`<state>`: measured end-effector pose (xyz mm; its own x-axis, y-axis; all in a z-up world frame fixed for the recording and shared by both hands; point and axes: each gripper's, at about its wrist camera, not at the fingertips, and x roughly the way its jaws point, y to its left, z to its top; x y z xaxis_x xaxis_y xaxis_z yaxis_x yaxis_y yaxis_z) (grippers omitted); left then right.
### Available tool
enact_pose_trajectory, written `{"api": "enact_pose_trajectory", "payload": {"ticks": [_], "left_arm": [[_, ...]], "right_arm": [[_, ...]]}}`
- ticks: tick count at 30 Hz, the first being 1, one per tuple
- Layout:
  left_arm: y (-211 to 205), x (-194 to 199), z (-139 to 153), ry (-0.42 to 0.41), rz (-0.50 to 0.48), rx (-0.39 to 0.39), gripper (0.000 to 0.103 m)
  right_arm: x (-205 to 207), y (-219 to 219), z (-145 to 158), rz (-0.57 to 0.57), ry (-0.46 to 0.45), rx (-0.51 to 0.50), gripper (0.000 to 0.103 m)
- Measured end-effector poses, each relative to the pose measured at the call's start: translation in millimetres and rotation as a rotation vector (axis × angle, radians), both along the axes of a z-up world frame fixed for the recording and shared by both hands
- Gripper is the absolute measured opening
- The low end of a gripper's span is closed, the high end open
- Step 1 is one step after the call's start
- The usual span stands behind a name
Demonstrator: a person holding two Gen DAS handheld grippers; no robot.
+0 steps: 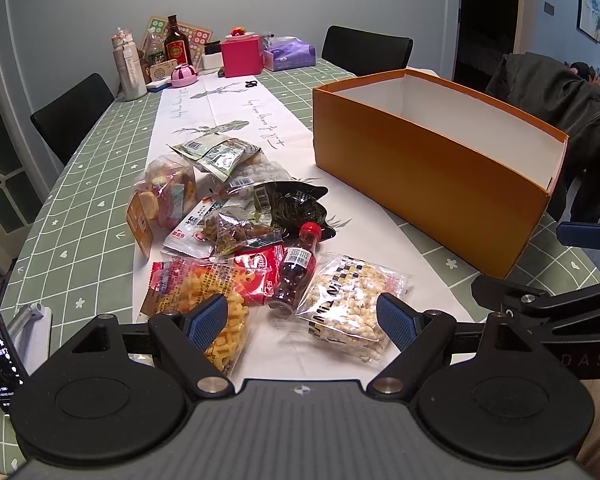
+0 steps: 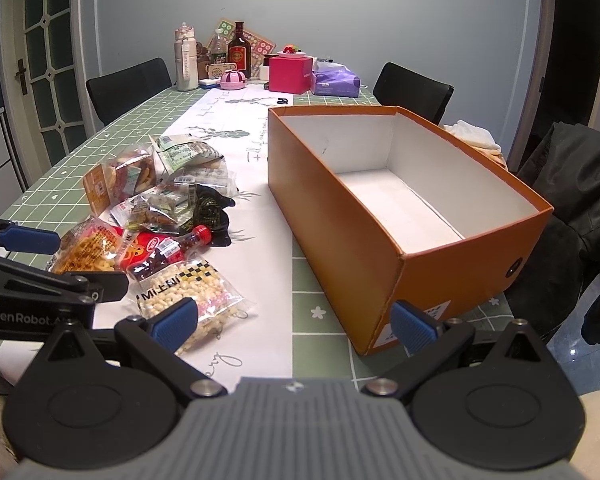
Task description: Organize snacks
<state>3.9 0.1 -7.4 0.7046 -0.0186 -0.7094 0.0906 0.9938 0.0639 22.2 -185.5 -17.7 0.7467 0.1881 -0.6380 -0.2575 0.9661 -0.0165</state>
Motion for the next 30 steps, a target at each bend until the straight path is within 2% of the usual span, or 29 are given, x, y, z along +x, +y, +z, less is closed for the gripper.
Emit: {"api": "enact_pose_trajectory", "payload": {"ticks": [20, 23, 26, 28, 30], "left_arm": [[7, -4, -3, -0.009, 0.014, -0.024, 0.096], [15, -4, -5, -0.001, 0.024, -0.056, 0.088], [29, 0, -11, 0.042, 0.051, -0.128, 0.081], [37, 0, -15, 0.048, 0.036, -0.167, 0.067], [40, 0, -18, 0.036, 0.024, -0.153, 0.065]], "right_arm": [[-3, 2, 1, 0.018, -0.009, 0.002, 0.1], [-5, 3, 0, 0.037, -0.036, 0.011, 0.1], [-8, 5, -3, 0.069, -0.087, 0.003, 0.1], [-8, 9, -7, 0.102, -0.11, 0.001, 0.099], [-4, 12, -11, 0.144, -0.107, 0.017, 0.093]]}}
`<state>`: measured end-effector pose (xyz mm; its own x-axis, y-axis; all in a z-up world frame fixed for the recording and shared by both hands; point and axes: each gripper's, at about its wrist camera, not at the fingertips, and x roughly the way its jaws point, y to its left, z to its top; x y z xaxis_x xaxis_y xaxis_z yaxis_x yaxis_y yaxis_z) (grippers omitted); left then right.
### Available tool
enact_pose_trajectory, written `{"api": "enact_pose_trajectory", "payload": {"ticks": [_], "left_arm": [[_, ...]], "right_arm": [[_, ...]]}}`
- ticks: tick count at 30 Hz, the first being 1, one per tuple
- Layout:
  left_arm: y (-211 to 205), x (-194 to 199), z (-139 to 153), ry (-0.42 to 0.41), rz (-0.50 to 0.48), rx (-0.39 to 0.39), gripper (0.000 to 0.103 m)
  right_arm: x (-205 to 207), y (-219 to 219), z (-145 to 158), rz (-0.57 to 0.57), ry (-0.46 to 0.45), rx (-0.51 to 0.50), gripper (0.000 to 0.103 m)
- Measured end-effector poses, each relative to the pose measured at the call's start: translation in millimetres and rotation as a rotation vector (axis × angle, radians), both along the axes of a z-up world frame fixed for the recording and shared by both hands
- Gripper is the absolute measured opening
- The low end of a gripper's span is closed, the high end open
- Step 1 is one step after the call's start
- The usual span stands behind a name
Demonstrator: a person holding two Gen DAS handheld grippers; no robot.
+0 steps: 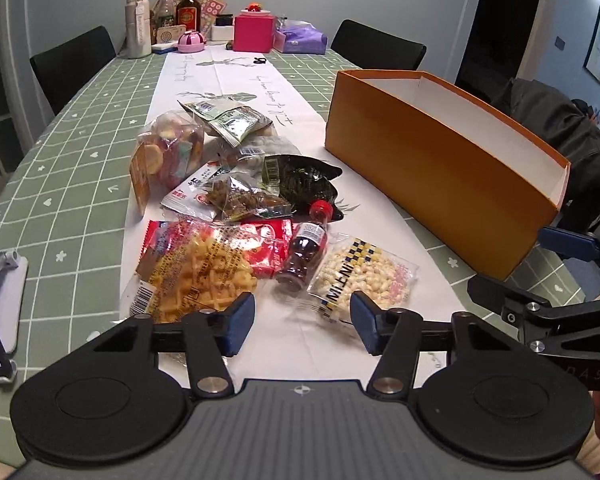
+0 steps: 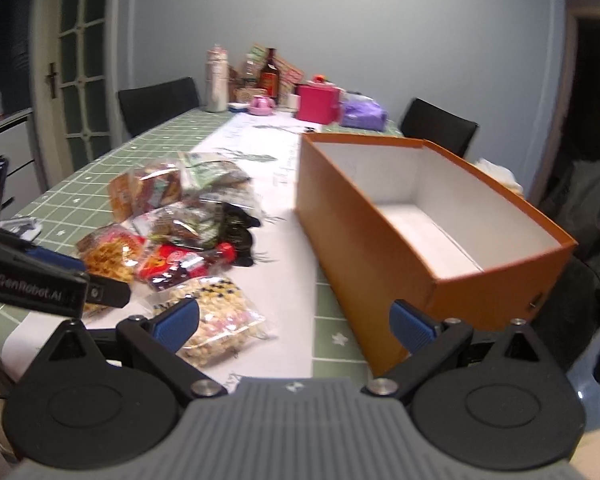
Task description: Organize snacks
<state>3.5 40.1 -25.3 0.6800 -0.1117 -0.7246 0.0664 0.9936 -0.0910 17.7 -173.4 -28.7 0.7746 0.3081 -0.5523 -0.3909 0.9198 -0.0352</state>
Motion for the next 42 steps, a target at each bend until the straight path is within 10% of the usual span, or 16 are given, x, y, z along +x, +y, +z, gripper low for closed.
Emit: {"api": "enact_pose_trajectory", "payload": {"ticks": [5, 7, 21, 42], "left_arm": [[7, 3, -3, -0.028, -0.041, 0.051, 0.068], [12, 7, -2, -0.028, -0.038, 0.073, 0.091], [34, 45, -24, 0.047, -0.094, 0.177, 0.096], [47, 69, -53, 0.091, -0.1, 0.237, 0.103]], "right_arm": [[17, 11, -12, 0.07, 0.086, 0.059, 0.092], [25, 17, -17, 0.084, 0.118, 0.068, 0.094], [75, 59, -55, 0.217, 0.24, 0.003, 0.1], [73, 66, -74, 0.255, 0.183, -0.037, 0.099]]}}
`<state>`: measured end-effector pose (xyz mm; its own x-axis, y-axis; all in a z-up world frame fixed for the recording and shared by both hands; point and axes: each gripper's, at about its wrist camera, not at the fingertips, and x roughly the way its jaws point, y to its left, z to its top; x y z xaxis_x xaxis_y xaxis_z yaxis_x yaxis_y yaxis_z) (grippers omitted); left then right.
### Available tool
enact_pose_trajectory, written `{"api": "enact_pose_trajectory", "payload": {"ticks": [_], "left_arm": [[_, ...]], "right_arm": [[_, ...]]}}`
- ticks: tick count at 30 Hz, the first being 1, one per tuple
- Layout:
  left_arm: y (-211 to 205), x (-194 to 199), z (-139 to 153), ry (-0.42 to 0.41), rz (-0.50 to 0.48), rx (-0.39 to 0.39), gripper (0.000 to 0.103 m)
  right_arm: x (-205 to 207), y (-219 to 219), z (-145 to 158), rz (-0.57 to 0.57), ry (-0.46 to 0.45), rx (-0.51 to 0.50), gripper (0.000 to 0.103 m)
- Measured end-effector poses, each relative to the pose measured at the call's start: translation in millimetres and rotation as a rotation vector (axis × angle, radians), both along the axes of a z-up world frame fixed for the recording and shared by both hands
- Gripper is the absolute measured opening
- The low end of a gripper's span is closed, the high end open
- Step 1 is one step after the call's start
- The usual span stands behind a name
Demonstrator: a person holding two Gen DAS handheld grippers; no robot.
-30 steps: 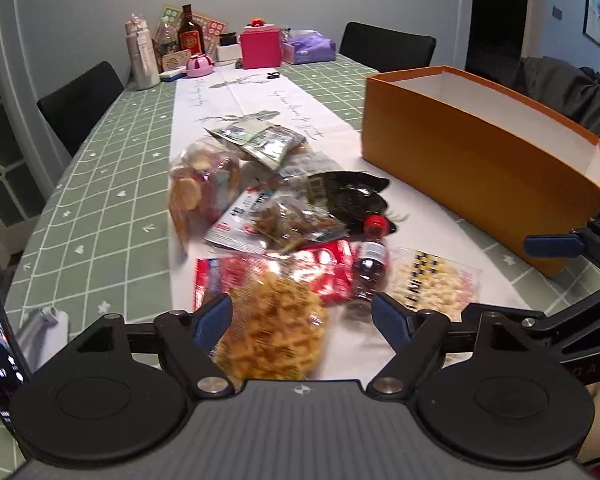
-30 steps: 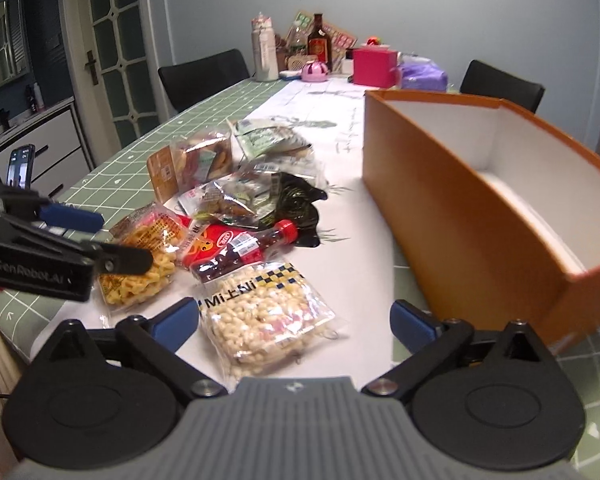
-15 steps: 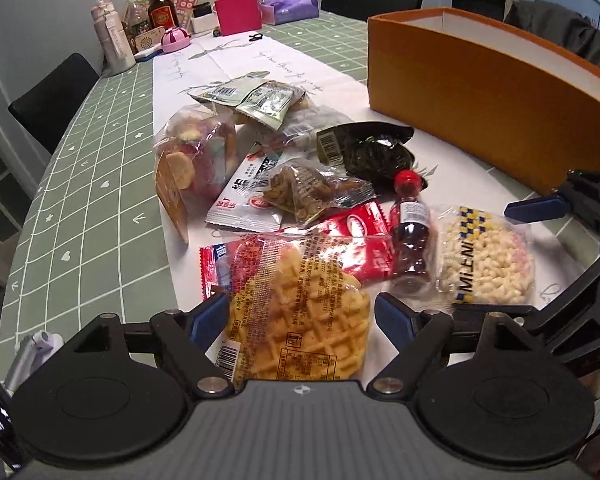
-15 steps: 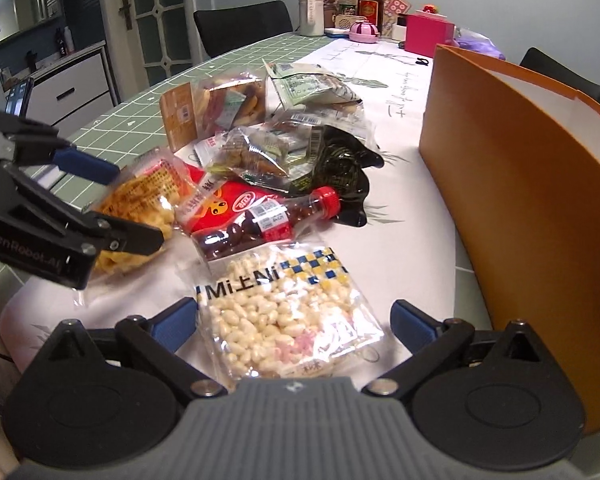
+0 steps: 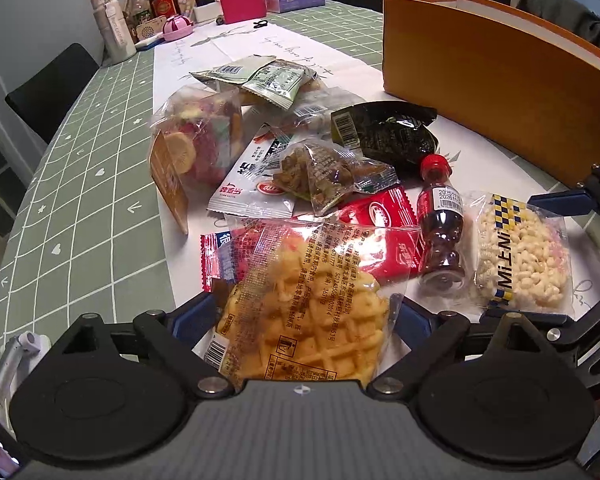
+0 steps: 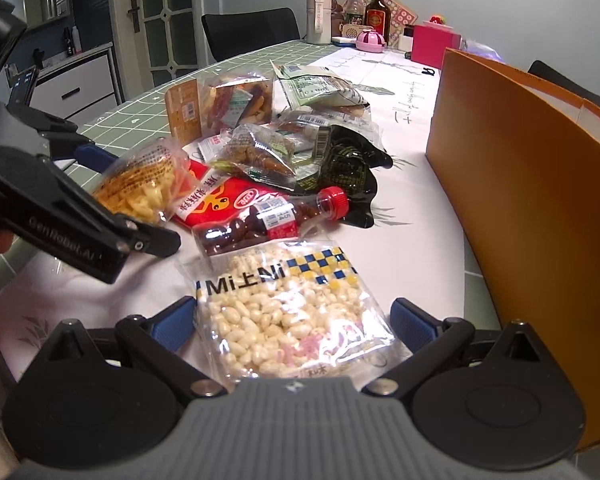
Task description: Organize snacks
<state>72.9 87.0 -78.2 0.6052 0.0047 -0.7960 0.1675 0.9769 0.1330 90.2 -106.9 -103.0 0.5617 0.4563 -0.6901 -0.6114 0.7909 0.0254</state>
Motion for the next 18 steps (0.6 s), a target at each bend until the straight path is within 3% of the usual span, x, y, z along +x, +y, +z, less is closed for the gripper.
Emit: {"api": "enact_pose_trajectory", "payload": {"ticks": [6, 9, 18], "left_arm": [[0, -2, 2, -0.005, 0.008, -0.007, 0.102], [-3, -3, 4, -0.004, 0.017, 0.005, 0.094], [-19, -13, 13, 0.02, 0.032, -0.001, 0.086]], "right_arm": [[-2, -1, 2, -0.011, -0.009, 0.002, 0.092], [-2, -2, 3, -0.013, -0.009, 0.005, 0.089], [-5, -12, 13, -0.033, 0.012, 0.041, 0.085]]}}
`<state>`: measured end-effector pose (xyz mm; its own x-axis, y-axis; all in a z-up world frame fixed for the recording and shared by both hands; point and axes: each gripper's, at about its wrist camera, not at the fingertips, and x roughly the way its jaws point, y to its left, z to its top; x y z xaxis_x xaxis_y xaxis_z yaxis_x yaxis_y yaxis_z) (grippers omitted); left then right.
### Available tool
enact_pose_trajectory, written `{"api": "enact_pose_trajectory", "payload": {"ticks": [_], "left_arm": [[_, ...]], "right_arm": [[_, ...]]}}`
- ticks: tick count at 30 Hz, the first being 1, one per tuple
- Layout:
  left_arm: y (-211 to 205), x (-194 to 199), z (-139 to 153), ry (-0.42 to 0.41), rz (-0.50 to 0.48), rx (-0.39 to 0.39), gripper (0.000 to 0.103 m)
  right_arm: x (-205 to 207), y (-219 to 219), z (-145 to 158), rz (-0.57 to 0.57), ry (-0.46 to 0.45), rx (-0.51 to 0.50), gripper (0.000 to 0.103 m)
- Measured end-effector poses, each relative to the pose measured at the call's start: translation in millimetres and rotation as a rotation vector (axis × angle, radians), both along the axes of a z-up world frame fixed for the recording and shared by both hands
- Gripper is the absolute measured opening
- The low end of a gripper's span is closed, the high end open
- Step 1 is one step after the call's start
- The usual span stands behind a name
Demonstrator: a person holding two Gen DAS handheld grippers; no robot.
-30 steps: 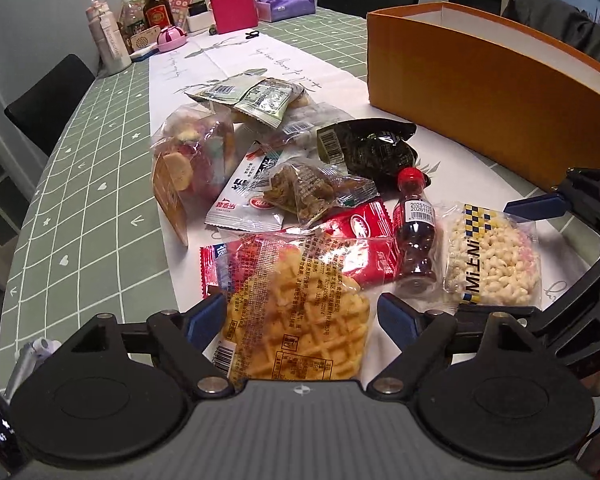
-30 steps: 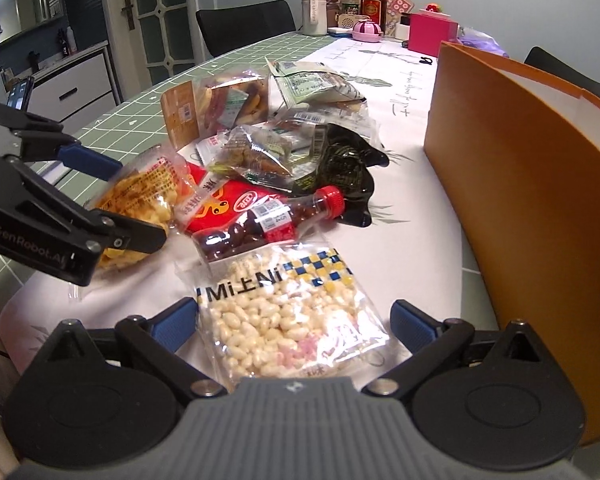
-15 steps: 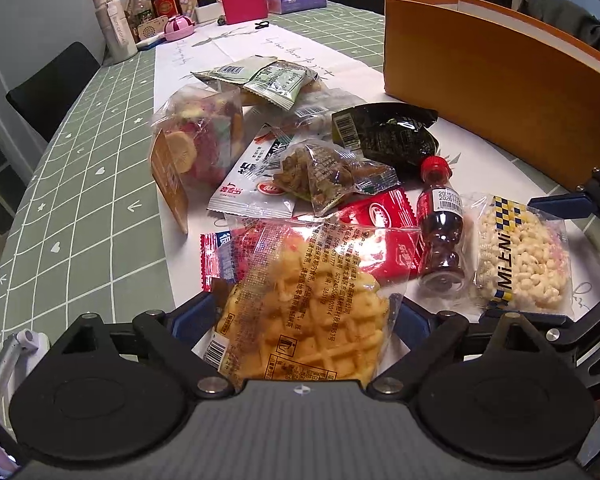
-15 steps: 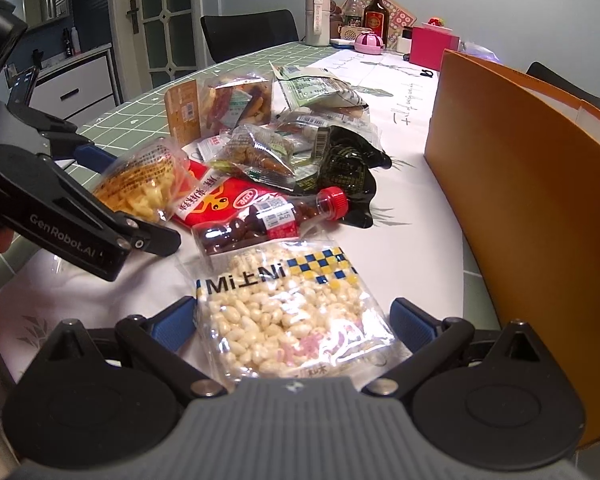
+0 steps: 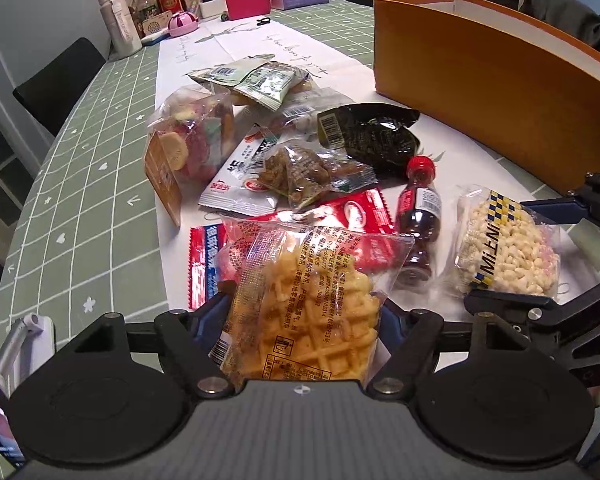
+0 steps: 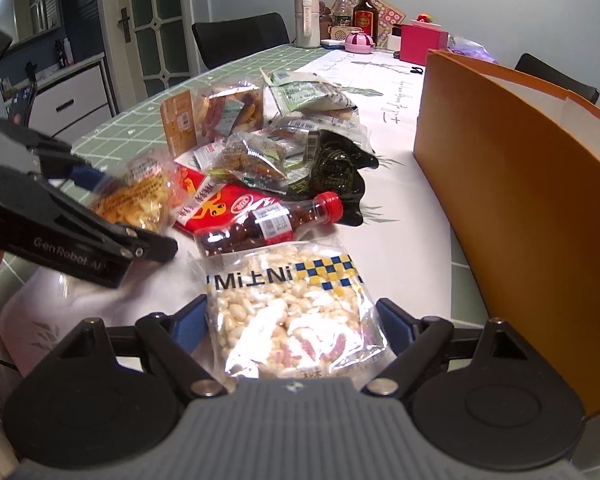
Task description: Organize snacks
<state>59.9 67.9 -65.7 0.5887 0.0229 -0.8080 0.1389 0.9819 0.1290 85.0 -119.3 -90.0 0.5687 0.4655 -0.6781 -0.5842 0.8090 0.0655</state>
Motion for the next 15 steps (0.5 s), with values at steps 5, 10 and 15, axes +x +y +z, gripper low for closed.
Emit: {"api": "enact_pose_trajectory", "payload": {"ticks": [5, 10, 15], "left_arm": [[-9, -4, 11, 0.02, 0.006, -0.015, 0.085], [-16, -6, 29, 0.03, -0.009, -0.038, 0.085], [-28, 0, 56, 0.02, -0.035, -0.063, 0.084]], "right_arm": [[-6, -2, 11, -0.005, -0.027, -0.04, 0.084], [-11, -8, 26, 0.011, -0.044, -0.056, 0.084], [-15, -18, 52, 0.042, -0.098, -0.059, 0.084]]}}
